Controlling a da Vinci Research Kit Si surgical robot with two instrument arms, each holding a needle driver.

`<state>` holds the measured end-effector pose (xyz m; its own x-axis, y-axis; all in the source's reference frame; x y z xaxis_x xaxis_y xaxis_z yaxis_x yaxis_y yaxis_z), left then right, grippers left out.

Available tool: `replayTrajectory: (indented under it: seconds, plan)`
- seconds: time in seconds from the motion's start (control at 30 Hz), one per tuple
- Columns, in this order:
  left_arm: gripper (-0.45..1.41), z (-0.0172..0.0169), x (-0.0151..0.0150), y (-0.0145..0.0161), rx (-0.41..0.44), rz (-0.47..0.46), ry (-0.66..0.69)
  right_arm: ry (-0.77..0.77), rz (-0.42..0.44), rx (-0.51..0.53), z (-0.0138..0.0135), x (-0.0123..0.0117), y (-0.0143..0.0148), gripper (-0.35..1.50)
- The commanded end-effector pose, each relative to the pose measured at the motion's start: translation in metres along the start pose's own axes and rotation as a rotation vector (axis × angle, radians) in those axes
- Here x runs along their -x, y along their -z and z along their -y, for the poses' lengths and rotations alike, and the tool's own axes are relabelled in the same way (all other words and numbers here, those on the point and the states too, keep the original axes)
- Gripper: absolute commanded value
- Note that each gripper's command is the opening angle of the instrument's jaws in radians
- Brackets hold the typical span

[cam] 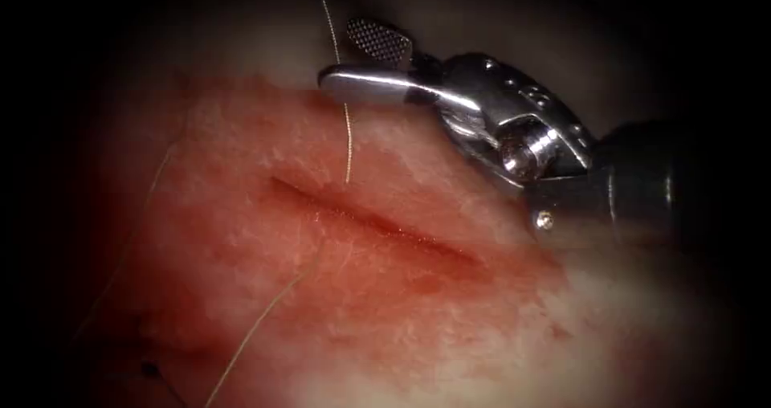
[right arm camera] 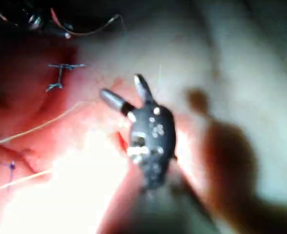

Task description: Wound Closure

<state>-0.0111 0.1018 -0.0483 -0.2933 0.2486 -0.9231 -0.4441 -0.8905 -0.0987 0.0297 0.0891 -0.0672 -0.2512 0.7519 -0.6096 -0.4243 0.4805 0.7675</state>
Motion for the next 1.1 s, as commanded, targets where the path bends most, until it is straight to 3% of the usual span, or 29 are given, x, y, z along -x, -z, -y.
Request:
replayTrajectory:
  seconds: [0.03,0.43,0.67,0.7,0.73,0.77,0.93,1.1]
  plan:
    - [-0.35,-0.0004,0.0009,-0.0012,0.011,0.001,0.006,0.020,0.000,-0.002,-0.0001,0.0004,-0.0006,1.26]
    - [-0.35,-0.0018,0.0092,-0.0091,0.066,0.100,0.025,0.092,0.005,-0.007,-0.0005,0.0003,0.0003,1.26]
    - [-0.33,-0.0019,0.0121,-0.0095,0.095,0.127,0.079,0.110,0.006,-0.009,-0.0005,0.0003,0.0005,1.26]
    - [-0.08,-0.0018,0.0121,-0.0094,0.103,0.128,0.096,0.116,0.007,-0.009,-0.0006,0.0003,0.0005,1.26]
    - [0.28,-0.0017,0.0122,-0.0093,0.106,0.129,0.131,0.116,0.006,-0.009,-0.0006,0.0004,0.0004,1.26]
    - [0.38,-0.0016,0.0121,-0.0092,0.107,0.132,0.167,0.123,0.007,-0.009,-0.0006,0.0004,0.0004,1.26]
    - [0.69,-0.0014,0.0114,-0.0089,0.093,0.150,0.322,0.142,0.007,-0.009,-0.0007,0.0006,0.0004,1.26]
    - [0.78,-0.0013,0.0080,-0.0079,0.095,0.163,0.376,0.186,0.031,0.000,-0.0008,0.0007,0.0005,1.26]
